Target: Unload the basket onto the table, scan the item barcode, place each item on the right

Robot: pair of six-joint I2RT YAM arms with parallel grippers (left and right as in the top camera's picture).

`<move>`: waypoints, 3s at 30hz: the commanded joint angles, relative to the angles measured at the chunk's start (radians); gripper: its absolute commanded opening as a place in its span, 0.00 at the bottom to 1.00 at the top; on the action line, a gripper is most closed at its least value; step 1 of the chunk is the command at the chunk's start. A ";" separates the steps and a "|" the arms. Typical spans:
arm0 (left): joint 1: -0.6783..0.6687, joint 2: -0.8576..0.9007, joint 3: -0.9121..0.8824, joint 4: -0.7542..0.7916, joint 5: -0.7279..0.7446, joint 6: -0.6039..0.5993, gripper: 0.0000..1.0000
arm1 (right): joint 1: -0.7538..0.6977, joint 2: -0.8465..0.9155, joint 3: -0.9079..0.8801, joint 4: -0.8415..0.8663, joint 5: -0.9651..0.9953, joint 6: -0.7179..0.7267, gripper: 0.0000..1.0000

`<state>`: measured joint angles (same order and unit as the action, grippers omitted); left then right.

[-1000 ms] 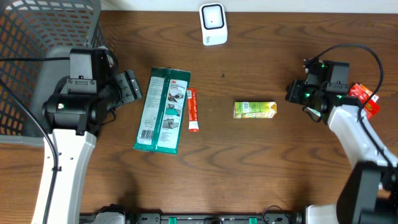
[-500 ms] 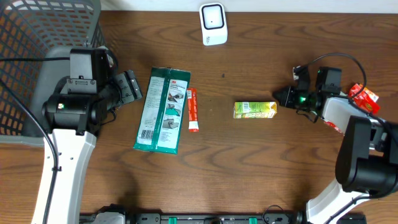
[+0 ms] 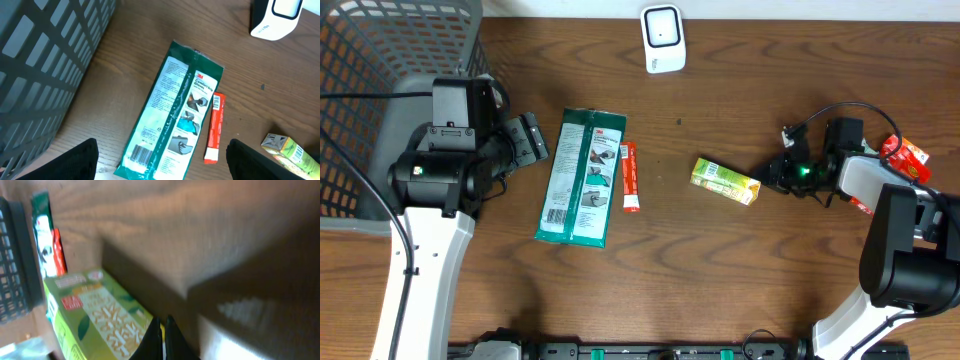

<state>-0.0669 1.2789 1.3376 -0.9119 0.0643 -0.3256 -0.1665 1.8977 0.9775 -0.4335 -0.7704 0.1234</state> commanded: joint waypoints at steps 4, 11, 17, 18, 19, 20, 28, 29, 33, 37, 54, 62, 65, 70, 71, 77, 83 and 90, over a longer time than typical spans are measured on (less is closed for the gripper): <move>0.003 -0.003 0.016 -0.001 -0.006 -0.001 0.82 | 0.009 -0.007 0.002 -0.085 -0.028 -0.005 0.01; 0.003 -0.003 0.016 -0.001 -0.006 -0.001 0.82 | 0.060 -0.007 0.002 -0.173 0.027 -0.005 0.01; 0.003 -0.003 0.016 -0.001 -0.006 -0.001 0.82 | 0.082 -0.007 0.002 -0.193 0.040 0.001 0.01; 0.003 -0.003 0.016 -0.001 -0.006 -0.001 0.83 | 0.084 -0.007 0.002 -0.197 0.040 0.007 0.01; 0.003 -0.003 0.016 -0.001 -0.006 -0.001 0.82 | 0.084 -0.007 0.002 -0.199 0.042 0.007 0.01; 0.003 -0.003 0.016 -0.001 -0.006 -0.001 0.82 | 0.084 -0.007 0.002 -0.200 0.057 0.007 0.01; 0.003 -0.003 0.016 -0.001 -0.005 -0.001 0.82 | 0.073 -0.026 0.095 -0.310 0.256 0.028 0.17; 0.003 -0.003 0.016 -0.001 -0.005 -0.001 0.83 | 0.074 -0.033 0.133 -0.352 0.281 0.025 0.21; 0.003 -0.003 0.016 -0.001 -0.006 -0.001 0.82 | 0.092 -0.059 0.290 -0.536 0.355 -0.050 0.46; 0.003 -0.003 0.016 -0.001 -0.006 -0.001 0.82 | 0.139 -0.070 0.372 -0.639 0.401 -0.108 0.60; 0.003 -0.003 0.016 -0.001 -0.006 -0.001 0.83 | 0.356 -0.071 0.338 -0.646 0.514 -0.263 0.58; 0.003 -0.003 0.016 -0.001 -0.006 -0.001 0.82 | 0.438 -0.071 0.223 -0.541 0.607 -0.251 0.54; 0.003 -0.003 0.016 -0.001 -0.005 -0.001 0.82 | 0.446 -0.071 0.187 -0.493 0.610 -0.244 0.47; 0.003 -0.003 0.016 -0.001 -0.005 -0.001 0.82 | 0.446 -0.071 0.174 -0.448 0.635 -0.224 0.31; 0.003 -0.003 0.016 -0.001 -0.006 -0.001 0.82 | 0.446 -0.071 0.174 -0.440 0.635 -0.220 0.31; 0.003 -0.003 0.016 -0.001 -0.006 -0.001 0.82 | 0.446 -0.071 0.174 -0.413 0.634 -0.214 0.32; 0.003 -0.003 0.016 -0.001 -0.005 -0.001 0.82 | 0.446 -0.071 0.175 -0.396 0.631 -0.214 0.40; 0.003 -0.003 0.016 -0.001 -0.006 -0.001 0.82 | 0.446 -0.080 0.214 -0.397 0.631 -0.214 0.45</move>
<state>-0.0669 1.2789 1.3376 -0.9119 0.0643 -0.3256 0.2737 1.8317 1.1603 -0.8326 -0.1444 -0.0948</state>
